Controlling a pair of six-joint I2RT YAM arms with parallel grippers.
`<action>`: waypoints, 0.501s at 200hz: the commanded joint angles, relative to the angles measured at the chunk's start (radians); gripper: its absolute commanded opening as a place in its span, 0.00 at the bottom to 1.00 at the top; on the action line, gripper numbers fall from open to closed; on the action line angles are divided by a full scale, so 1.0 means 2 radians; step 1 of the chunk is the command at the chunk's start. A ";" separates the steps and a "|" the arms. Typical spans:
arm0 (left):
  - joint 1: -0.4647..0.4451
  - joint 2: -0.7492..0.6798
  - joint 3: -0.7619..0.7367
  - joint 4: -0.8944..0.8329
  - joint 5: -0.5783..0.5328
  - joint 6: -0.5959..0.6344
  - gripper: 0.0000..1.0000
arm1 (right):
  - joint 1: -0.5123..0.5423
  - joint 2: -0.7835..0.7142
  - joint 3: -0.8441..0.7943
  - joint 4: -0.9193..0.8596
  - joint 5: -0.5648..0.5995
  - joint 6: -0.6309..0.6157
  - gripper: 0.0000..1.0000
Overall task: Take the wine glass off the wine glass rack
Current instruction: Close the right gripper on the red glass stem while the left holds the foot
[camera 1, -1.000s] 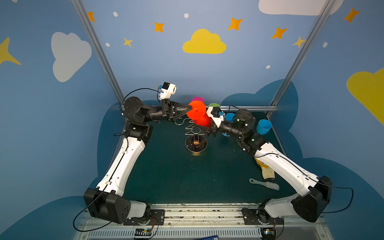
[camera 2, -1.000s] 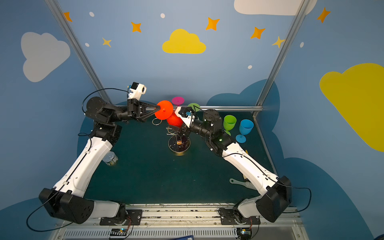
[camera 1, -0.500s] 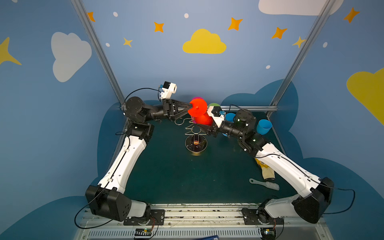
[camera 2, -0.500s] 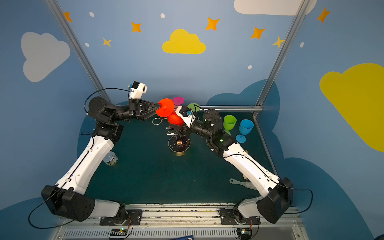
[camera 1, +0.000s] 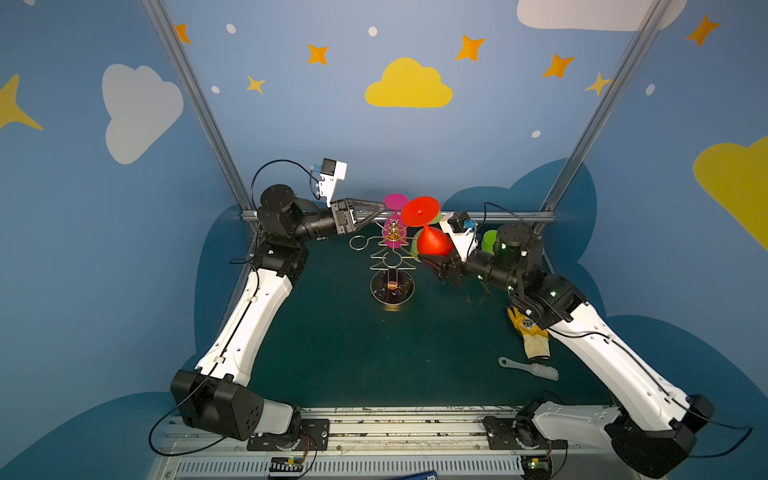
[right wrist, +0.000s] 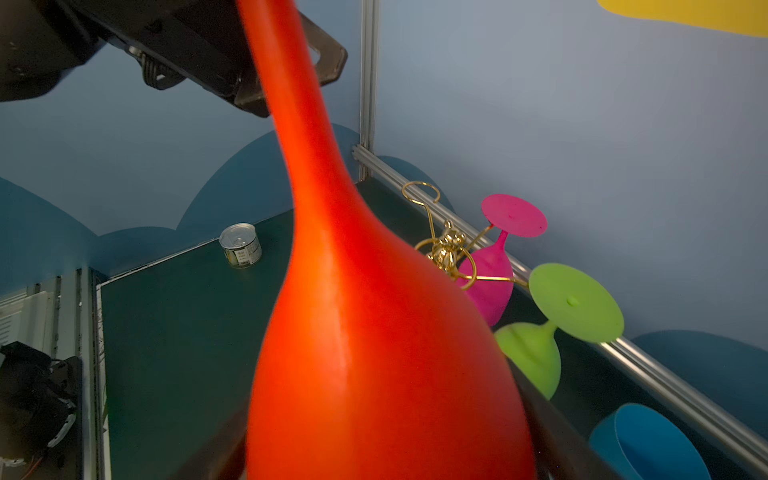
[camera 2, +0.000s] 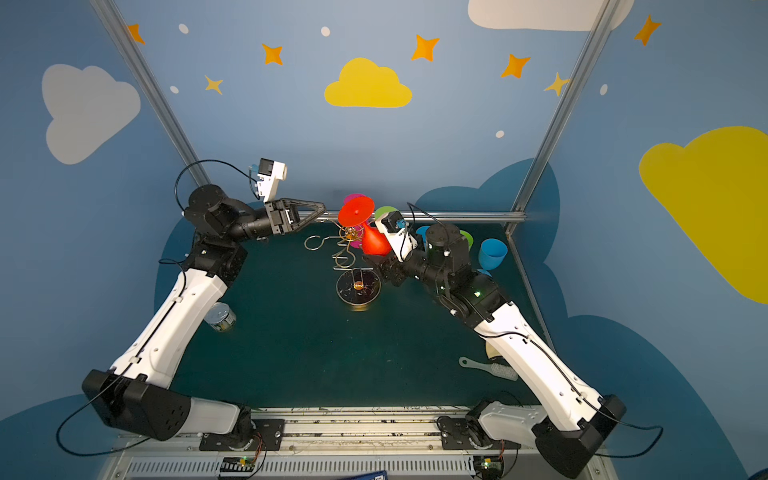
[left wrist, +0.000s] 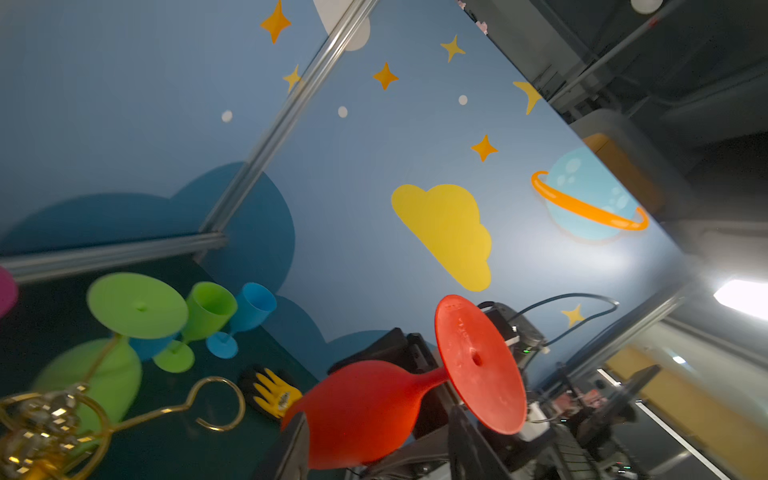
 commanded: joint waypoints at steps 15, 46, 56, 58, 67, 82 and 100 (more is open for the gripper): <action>-0.032 -0.034 -0.053 -0.024 -0.067 0.280 0.51 | 0.002 -0.020 0.024 -0.118 0.019 0.044 0.36; -0.061 -0.082 -0.126 0.003 -0.118 0.422 0.51 | 0.002 -0.009 0.039 -0.149 0.009 0.055 0.34; -0.066 -0.093 -0.142 0.015 -0.129 0.442 0.50 | 0.002 -0.004 0.042 -0.152 0.004 0.058 0.34; -0.067 -0.095 -0.145 0.017 -0.130 0.445 0.50 | 0.002 -0.003 0.042 -0.152 0.003 0.058 0.34; -0.072 -0.102 -0.154 0.023 -0.137 0.461 0.50 | 0.002 0.003 0.045 -0.154 -0.003 0.061 0.33; -0.078 -0.109 -0.161 0.027 -0.146 0.482 0.50 | 0.003 0.013 0.052 -0.157 -0.014 0.065 0.32; -0.083 -0.112 -0.164 0.027 -0.147 0.501 0.49 | 0.004 0.024 0.060 -0.159 -0.028 0.070 0.30</action>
